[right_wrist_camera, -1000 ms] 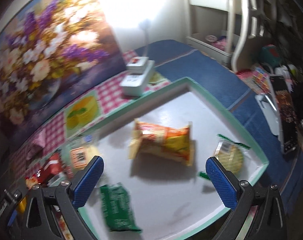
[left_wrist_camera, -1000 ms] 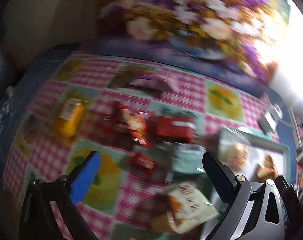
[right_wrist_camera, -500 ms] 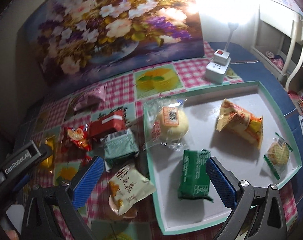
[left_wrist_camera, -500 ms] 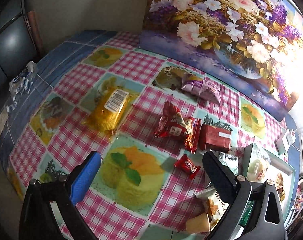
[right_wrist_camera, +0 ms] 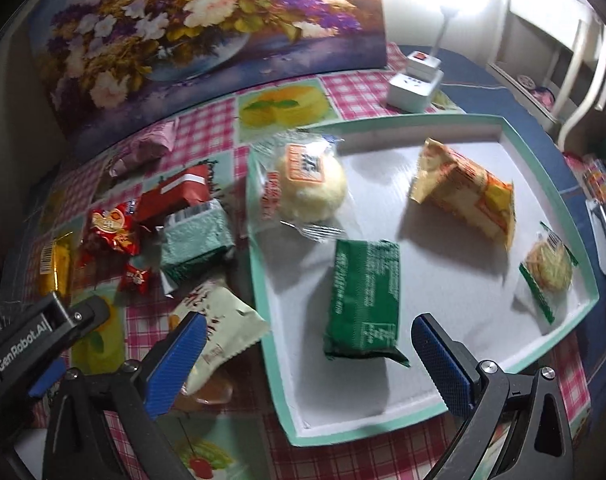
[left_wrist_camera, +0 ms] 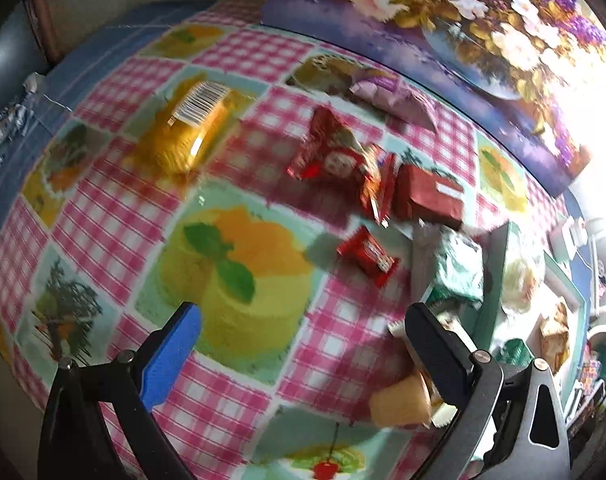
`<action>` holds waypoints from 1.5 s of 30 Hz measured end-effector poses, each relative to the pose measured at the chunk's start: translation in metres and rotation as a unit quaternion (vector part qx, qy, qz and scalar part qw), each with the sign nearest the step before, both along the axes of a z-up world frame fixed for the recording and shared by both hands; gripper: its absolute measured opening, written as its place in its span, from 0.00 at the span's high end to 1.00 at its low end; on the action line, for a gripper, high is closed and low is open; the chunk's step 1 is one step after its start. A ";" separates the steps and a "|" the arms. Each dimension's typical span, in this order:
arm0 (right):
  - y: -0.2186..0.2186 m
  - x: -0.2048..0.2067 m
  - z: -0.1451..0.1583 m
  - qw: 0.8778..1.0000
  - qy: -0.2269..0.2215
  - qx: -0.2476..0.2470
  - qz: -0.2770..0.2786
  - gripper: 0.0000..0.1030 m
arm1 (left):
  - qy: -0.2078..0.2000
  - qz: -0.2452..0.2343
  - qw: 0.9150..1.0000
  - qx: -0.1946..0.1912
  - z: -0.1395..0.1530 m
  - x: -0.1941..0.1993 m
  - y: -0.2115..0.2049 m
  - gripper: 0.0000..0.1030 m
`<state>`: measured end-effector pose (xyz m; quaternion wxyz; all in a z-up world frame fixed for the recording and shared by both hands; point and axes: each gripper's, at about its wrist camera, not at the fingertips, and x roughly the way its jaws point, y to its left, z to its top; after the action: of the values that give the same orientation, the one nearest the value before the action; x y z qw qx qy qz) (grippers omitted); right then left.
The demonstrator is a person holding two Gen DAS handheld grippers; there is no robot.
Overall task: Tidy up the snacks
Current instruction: 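Withdraw both grippers and move the left gripper toward the small yellow snack, then grasp the small yellow wrapped snack with the left gripper and lift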
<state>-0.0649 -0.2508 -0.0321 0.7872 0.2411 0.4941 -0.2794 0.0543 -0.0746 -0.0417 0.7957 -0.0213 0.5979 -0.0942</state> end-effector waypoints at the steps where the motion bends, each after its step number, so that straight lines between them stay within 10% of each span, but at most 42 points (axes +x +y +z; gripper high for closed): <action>1: -0.001 -0.003 0.000 1.000 -0.001 -0.001 -0.003 0.00 | 0.003 -0.004 1.000 -0.004 -0.001 -0.002 -0.002 0.02; 19: -0.037 -0.038 -0.001 0.995 0.010 -0.013 -0.101 0.00 | 0.081 -0.036 0.995 -0.047 -0.029 -0.028 -0.031 0.03; 29: -0.036 -0.035 0.001 0.995 0.002 -0.009 -0.101 0.00 | 0.101 -0.067 0.991 -0.061 -0.033 -0.037 -0.045 0.59; 45: -0.023 -0.018 -0.007 0.998 0.017 -0.016 -0.052 0.00 | 0.081 -0.027 0.996 -0.037 -0.032 -0.025 -0.030 0.62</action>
<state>-0.0828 -0.2735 -0.0396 0.7666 0.2487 0.4898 -0.3325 0.0290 -0.1048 -0.0741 0.7402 -0.0420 0.6572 -0.1358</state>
